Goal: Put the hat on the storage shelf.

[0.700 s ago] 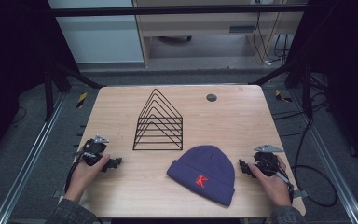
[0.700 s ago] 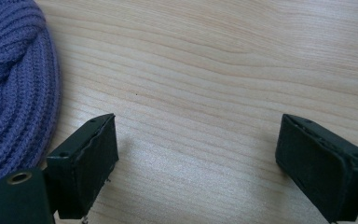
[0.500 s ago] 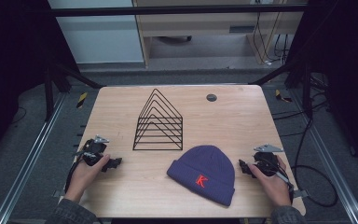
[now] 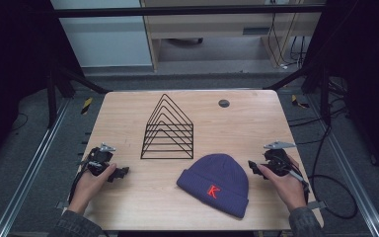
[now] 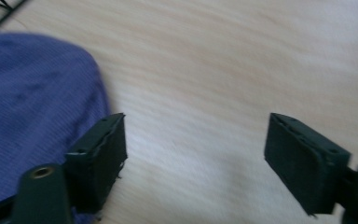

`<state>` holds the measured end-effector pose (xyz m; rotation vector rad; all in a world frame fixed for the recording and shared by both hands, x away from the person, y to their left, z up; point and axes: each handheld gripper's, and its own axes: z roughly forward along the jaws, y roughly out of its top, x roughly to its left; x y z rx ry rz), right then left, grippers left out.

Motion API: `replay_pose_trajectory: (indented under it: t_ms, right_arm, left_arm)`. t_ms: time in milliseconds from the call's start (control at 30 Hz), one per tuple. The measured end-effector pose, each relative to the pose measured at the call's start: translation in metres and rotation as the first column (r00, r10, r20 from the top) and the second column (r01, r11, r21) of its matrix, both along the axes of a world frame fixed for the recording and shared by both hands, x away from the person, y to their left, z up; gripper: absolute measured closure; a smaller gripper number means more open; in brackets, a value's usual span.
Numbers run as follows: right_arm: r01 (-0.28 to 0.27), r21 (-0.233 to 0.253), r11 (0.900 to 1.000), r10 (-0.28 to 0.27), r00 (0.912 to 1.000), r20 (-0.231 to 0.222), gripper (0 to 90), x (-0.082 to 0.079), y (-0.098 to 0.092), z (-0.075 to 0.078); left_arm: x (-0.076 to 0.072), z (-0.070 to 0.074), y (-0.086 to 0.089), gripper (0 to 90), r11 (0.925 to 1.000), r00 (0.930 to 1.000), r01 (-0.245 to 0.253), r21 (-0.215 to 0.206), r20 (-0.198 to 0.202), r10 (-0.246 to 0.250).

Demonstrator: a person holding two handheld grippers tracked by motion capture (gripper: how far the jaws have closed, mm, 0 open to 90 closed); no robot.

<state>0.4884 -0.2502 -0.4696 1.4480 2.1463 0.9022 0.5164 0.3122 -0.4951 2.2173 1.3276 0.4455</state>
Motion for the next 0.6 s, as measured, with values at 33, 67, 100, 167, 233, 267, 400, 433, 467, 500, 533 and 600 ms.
replay_pose_trajectory:
  t_ms: [33,67,100,167,233,267,400,433,467,500,533,600]
  right_arm:
    - [-0.019,-0.002,1.000,0.019,0.9998,0.000,25.4,0.003,0.004,0.005]
    - [-0.040,-0.008,0.999,0.040,0.9992,0.000,26.9,0.007,0.008,0.009]
    - [-0.056,-0.011,0.998,0.056,0.9984,0.000,29.2,0.011,0.012,0.013]
    - [-0.098,0.005,0.995,0.098,0.9951,-0.012,34.9,0.017,0.022,0.018]
    - [-0.133,0.006,0.991,0.133,0.9907,-0.029,37.4,0.023,0.032,0.020]
    - [-0.147,0.007,0.989,0.148,0.9884,-0.036,39.3,0.026,0.037,0.020]
    - [-0.168,0.008,0.986,0.168,0.9823,-0.082,40.9,0.036,0.054,0.016]
    - [-0.171,0.010,0.985,0.171,0.9813,-0.089,41.0,0.038,0.058,0.015]
    - [-0.174,0.013,0.985,0.174,0.9803,-0.094,41.4,0.039,0.062,0.015]
    - [-0.181,0.008,0.984,0.180,0.9788,-0.097,41.3,0.041,0.065,0.014]
    - [-0.183,0.011,0.983,0.183,0.9775,-0.105,41.3,0.042,0.068,0.012]
    - [-0.187,0.019,0.982,0.188,0.9747,-0.121,41.2,0.044,0.074,0.009]
  left_arm:
    - [0.000,0.000,0.000,0.0,1.0000,1.0000,0.000,0.000,0.000,0.000]
    - [0.000,0.000,0.000,0.0,1.0000,1.0000,0.000,0.000,0.000,0.000]
    - [0.000,0.000,0.000,0.0,1.0000,1.0000,0.000,0.000,0.000,0.000]
    - [0.000,0.000,0.000,0.0,1.0000,1.0000,0.000,0.000,-0.001,0.000]
    - [0.000,0.000,0.000,0.0,1.0000,1.0000,0.001,0.000,-0.001,-0.001]
    - [0.000,0.000,0.000,0.0,1.0000,1.0000,0.001,0.000,0.000,-0.001]
    - [0.000,0.000,0.000,0.0,1.0000,1.0000,0.001,0.000,0.000,-0.001]
    - [0.000,0.000,0.000,0.0,1.0000,1.0000,0.001,0.000,0.000,-0.001]
    - [0.000,0.000,0.000,0.0,1.0000,1.0000,0.001,0.000,0.000,-0.001]
    - [0.000,0.000,0.000,0.0,1.0000,1.0000,0.002,0.000,-0.001,-0.002]
    - [0.000,0.000,0.000,0.0,1.0000,1.0000,0.001,-0.003,-0.002,-0.001]
    - [0.000,0.000,0.000,0.0,1.0000,1.0000,0.002,-0.002,-0.001,-0.002]
